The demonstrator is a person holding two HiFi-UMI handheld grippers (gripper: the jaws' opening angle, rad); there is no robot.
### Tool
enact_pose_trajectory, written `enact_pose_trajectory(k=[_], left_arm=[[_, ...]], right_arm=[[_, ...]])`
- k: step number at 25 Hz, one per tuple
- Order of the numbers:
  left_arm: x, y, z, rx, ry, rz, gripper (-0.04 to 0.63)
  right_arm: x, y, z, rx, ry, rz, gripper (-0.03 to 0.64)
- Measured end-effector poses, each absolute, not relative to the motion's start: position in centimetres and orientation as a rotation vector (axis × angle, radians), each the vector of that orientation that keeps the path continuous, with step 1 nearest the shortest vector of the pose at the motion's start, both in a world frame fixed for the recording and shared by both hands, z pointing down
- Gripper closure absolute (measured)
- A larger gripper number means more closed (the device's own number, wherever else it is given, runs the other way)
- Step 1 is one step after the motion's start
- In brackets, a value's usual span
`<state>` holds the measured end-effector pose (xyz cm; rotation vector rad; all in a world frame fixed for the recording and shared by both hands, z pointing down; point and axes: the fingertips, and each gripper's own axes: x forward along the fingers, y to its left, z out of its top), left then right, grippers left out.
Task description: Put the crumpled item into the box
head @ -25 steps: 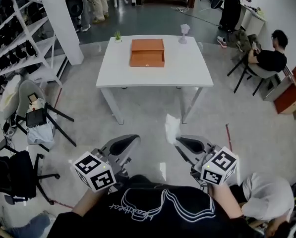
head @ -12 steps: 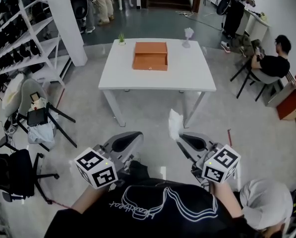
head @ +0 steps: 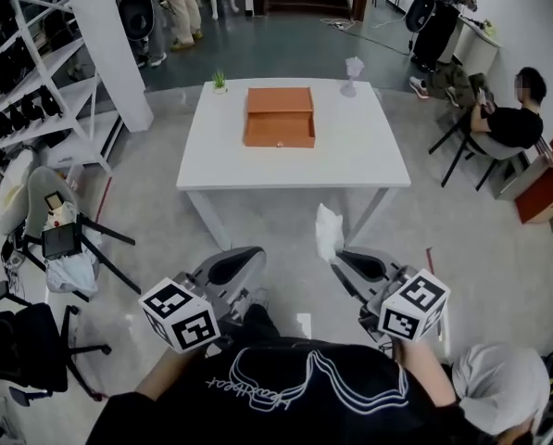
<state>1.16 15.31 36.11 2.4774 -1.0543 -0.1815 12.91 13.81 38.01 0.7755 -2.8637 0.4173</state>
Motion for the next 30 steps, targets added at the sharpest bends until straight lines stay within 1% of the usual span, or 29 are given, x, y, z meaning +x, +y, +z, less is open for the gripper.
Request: enact_pose_trajectory(k=[12,19,24,30], left_arm=[[-6.3,-1.0,36.0,2.456,-0.984,-0.137,0.589],[-9.0,-9.9,36.8,2.461,-0.922,-0.102,0.589],[-10.0,-13.5,37.9,2.471,-0.889,-0.078,0.589],[-10.1,-15.6,38.7,2.471,-0.88,-0.052,0.589]], right_arm=[[5.8,-1.3,38.0,0.869,-2.808,0.478,0.6],[3.0,-9.5,39.1,0.953,-2.758,0.503,0.6],[2.7,-13.2,41.0,1.035,-2.674,0.487,0.6],[3.3,-16.3,42.4,1.045,-2.557,0.371,0.6]])
